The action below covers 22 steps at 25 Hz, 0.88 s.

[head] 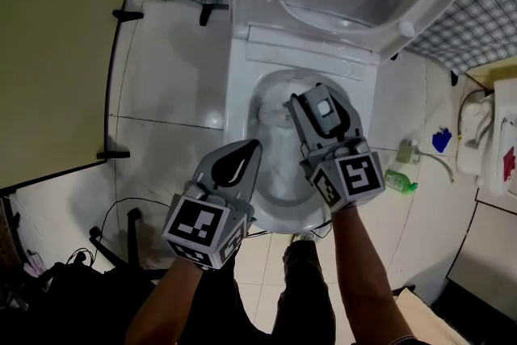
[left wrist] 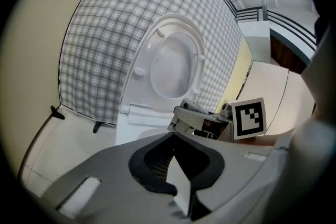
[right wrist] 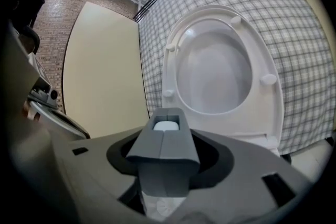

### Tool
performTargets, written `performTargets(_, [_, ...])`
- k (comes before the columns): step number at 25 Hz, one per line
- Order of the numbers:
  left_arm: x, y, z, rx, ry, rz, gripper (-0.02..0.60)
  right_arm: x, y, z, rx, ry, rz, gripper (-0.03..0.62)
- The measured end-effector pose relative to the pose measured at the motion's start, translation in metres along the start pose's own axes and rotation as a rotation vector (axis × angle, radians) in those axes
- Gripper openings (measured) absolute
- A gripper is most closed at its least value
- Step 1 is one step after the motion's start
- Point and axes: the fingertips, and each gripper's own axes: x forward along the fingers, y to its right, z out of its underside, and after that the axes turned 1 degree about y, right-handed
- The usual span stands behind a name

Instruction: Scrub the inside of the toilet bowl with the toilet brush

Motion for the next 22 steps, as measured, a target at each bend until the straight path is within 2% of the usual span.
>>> performTargets(5, [-0.001,0.004,0.006,-0.008,-0.005,0.003,0.009,-0.004,0.005,0.026,0.002,-0.060,0.016,0.221])
performTargets(9, [-0.004,0.006,0.009,0.000,-0.011,0.011,0.009,-0.012,-0.003,0.021,0.014,-0.041,0.013,0.221])
performTargets(15, [-0.010,0.005,0.014,-0.006,-0.018,-0.003,0.009,-0.024,-0.053,-0.020,0.023,0.042,-0.101,0.221])
performTargets(18, [-0.011,0.005,0.016,-0.007,-0.020,-0.006,0.009,-0.027,-0.073,-0.018,-0.021,0.034,-0.141,0.221])
performTargets(22, [-0.013,0.006,0.019,-0.004,-0.027,-0.005,0.009,-0.028,-0.060,0.004,-0.025,-0.019,-0.093,0.221])
